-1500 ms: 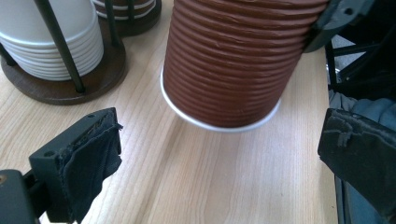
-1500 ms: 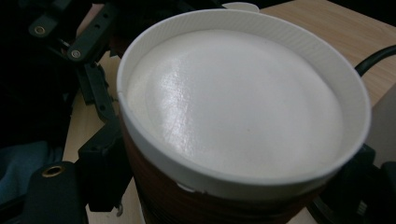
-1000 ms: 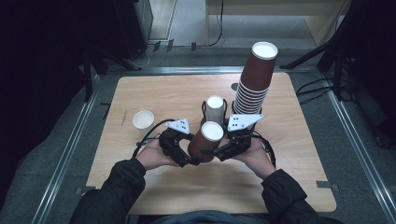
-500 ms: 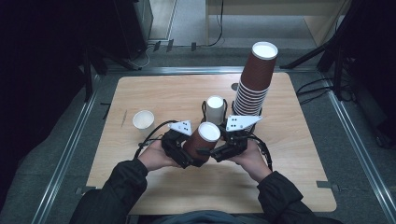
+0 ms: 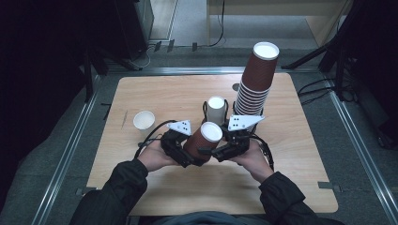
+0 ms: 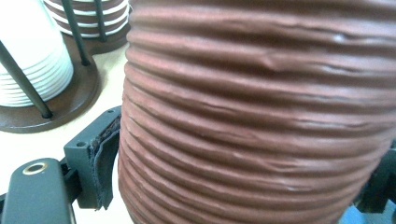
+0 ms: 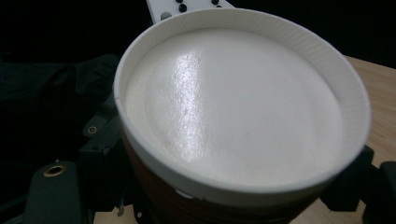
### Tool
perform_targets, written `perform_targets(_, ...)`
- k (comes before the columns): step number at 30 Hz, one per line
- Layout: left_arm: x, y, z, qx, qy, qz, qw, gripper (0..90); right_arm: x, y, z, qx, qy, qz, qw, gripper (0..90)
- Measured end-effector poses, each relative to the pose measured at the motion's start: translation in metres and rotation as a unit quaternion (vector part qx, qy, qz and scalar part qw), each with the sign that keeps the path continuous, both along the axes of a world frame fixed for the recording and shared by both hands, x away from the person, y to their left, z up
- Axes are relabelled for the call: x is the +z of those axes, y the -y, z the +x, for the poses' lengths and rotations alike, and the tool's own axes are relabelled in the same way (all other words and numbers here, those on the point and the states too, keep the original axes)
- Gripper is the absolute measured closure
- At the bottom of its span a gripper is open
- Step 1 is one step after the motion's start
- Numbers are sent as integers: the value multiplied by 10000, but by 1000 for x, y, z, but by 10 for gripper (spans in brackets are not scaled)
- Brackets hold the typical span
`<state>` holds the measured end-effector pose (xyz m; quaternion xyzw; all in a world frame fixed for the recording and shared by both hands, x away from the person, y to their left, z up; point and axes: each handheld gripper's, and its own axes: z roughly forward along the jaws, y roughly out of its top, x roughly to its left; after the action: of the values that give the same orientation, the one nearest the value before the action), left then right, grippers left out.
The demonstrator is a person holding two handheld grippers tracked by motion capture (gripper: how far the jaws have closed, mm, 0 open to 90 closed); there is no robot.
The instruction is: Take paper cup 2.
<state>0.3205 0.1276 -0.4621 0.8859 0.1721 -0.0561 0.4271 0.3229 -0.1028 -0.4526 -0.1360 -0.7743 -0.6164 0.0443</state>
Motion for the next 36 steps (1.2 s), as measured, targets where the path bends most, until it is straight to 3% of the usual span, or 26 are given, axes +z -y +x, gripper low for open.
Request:
perform_targets(3,1,-3,1,35,-6,-21,10000,109,1,2,2,-14,-123,-72,9999,183)
perform_targets(10,5,-14,4,171,47,21,9998,109,4,11,3,-96,-11,-489,9988,179)
perform_targets(17,9,-24,7,270,215,279,9990,108,2,17,2,-113,51,-974,9952,185)
perform_targets(22,14,-30,9,313,322,313,9985,108,-2,19,2,-91,60,-1300,9914,190)
perform_targets(30,14,-29,10,271,516,771,9953,108,-7,24,2,-95,-12,-1627,9866,194)
perform_targets(36,11,-24,10,134,600,1105,9920,108,-11,28,6,-104,-73,-1743,9846,195)
